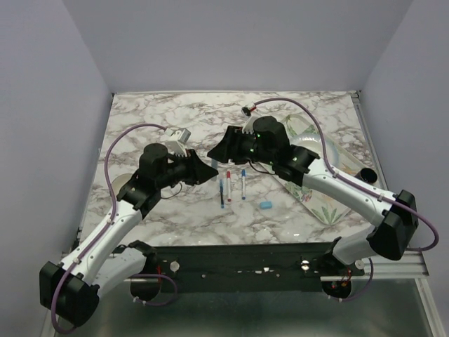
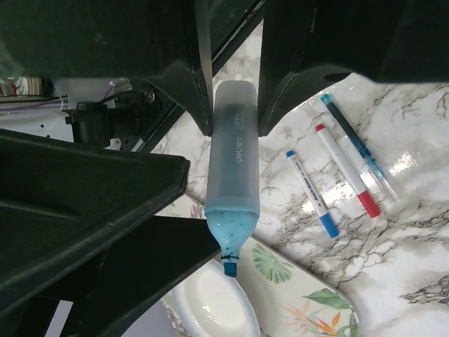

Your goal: Insert the pens into the pen caps

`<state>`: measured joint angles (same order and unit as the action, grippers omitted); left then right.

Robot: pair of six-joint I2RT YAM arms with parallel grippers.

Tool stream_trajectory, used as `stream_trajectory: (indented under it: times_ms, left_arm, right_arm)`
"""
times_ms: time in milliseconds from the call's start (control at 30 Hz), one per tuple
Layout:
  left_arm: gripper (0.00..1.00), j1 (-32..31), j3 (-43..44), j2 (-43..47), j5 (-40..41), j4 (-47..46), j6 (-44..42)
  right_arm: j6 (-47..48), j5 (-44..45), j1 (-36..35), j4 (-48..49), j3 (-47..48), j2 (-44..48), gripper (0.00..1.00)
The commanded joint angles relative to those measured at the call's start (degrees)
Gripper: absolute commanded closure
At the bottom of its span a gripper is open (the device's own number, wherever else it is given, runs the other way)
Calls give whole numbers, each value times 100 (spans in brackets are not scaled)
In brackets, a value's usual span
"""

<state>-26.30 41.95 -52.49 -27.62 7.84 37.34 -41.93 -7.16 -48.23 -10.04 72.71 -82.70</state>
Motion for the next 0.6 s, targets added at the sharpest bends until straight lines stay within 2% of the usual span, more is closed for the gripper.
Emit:
stream_trajectory:
  times_ms: [0,133,400,433,500,533,567]
  left_arm:
    - [100,-50,-82,178,-200,-203,-25]
    - [100,-59,-56,195,-262,-212,-51]
    - [100,-59,-47,292,-244,-168,-96]
    - [100,-59,-47,292,-270,-177,-96]
    - [100,-59,-47,283,-271,-177,-96]
    - [100,-59,-38,274,-288,-168,-104]
    - [100,-59,-12,266,-297,-134,-130]
  right_arm:
    - [-52,74,-46,-121,130,-168,37]
    - [-34,48,-46,-50,94,-238,49]
    - [-43,30,-82,-51,156,-300,58]
    - [-17,-5,-99,-42,147,-291,68]
    - [27,-49,-117,11,139,-274,81]
    - [45,-110,-125,46,104,-247,94]
    - [88,-163,-126,212,51,-195,99]
